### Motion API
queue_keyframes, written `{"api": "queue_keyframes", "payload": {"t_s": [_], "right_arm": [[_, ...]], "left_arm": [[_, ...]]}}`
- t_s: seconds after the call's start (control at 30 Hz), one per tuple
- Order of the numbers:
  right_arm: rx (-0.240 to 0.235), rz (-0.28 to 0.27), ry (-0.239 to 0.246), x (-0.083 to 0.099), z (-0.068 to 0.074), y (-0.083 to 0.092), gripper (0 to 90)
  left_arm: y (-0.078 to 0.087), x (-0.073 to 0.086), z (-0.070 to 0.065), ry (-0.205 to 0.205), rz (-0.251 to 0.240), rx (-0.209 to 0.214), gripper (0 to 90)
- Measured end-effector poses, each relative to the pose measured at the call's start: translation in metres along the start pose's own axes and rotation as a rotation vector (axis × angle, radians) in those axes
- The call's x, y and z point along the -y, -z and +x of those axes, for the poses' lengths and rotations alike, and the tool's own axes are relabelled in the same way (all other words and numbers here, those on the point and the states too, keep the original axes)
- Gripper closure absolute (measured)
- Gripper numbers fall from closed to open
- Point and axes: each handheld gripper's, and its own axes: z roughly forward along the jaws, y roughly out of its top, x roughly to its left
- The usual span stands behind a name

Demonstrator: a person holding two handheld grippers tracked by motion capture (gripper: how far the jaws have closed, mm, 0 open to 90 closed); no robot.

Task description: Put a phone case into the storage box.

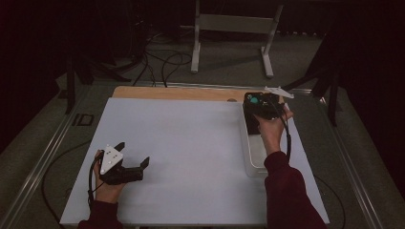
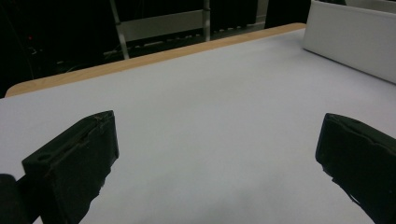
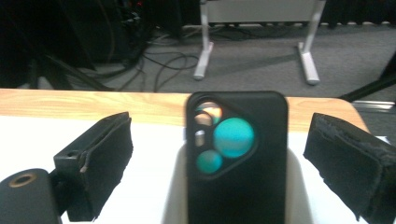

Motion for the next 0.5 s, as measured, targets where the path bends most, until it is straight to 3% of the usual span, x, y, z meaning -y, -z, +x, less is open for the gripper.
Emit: {"api": "queue_keyframes", "payload": {"t_s": [0.17, 0.33, 0.5], "right_arm": [[-0.066, -0.018, 0.043, 0.003, 0.012, 0.022, 7.3], [-0.063, -0.025, 0.086, 0.012, 0.016, 0.037, 7.3], [-0.074, -0.032, 0.097, 0.028, 0.015, 0.054, 7.3]], "left_arm": [[0.000, 0.000, -0.001, -0.001, 0.001, -0.002, 0.0], [0.000, -0.001, -0.001, -0.002, 0.001, -0.002, 0.0], [0.000, -0.001, -0.001, -0.004, 0.008, 0.001, 0.0]]}}
